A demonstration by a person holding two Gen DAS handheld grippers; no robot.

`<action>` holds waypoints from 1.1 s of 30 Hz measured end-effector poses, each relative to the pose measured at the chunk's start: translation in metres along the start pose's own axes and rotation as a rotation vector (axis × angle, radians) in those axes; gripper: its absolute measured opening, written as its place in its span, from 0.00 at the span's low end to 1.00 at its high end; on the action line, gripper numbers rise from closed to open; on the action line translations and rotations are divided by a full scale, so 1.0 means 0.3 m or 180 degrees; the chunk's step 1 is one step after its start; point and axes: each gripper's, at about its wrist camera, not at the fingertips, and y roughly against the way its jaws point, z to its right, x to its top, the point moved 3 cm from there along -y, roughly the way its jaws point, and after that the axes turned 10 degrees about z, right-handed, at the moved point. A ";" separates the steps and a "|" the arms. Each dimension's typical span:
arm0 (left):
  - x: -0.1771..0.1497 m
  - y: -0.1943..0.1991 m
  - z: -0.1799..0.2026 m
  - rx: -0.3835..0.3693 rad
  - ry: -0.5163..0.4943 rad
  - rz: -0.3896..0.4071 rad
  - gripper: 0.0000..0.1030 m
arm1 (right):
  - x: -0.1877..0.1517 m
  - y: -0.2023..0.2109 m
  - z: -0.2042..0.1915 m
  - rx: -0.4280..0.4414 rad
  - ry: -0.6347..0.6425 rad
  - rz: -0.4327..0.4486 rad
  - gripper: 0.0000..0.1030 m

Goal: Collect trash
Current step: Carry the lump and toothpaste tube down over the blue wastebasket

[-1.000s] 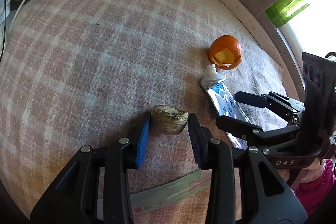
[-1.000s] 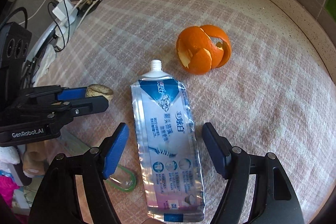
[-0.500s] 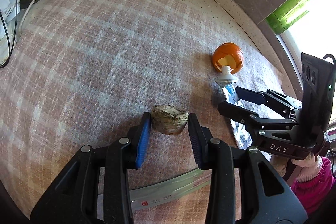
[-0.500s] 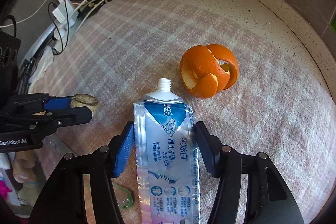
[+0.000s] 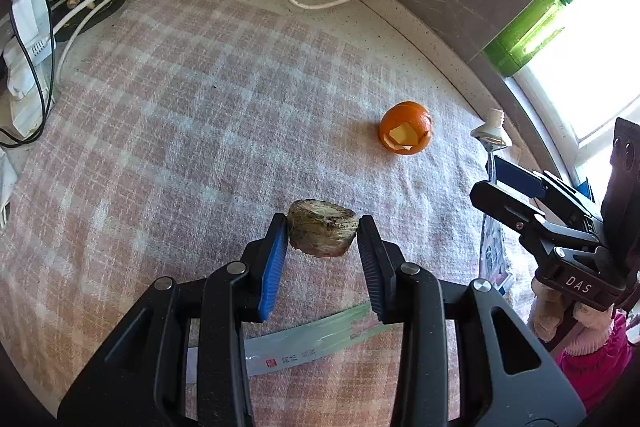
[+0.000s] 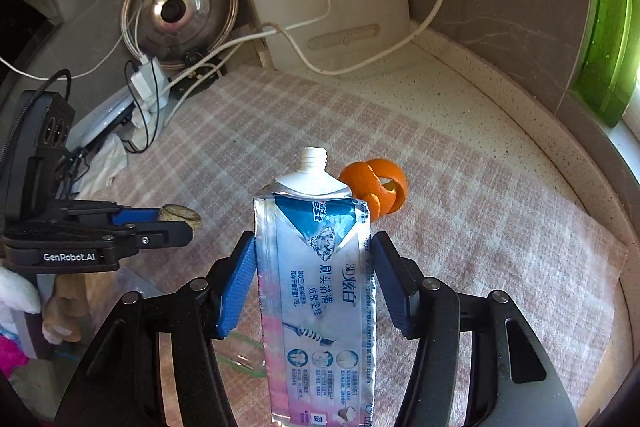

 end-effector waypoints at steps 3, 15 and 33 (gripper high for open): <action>-0.001 0.035 0.020 -0.0019 -0.0041 0.0048 0.35 | 0.012 0.045 -0.016 -0.0006 -0.0008 0.0076 0.55; -0.089 0.204 0.000 -0.0024 -0.0148 0.0142 0.35 | -0.008 0.202 -0.132 0.0075 -0.0097 0.0215 0.55; -0.360 0.473 -0.226 0.0092 -0.0031 0.0112 0.35 | -0.214 0.277 -0.421 0.0143 -0.0314 0.0086 0.55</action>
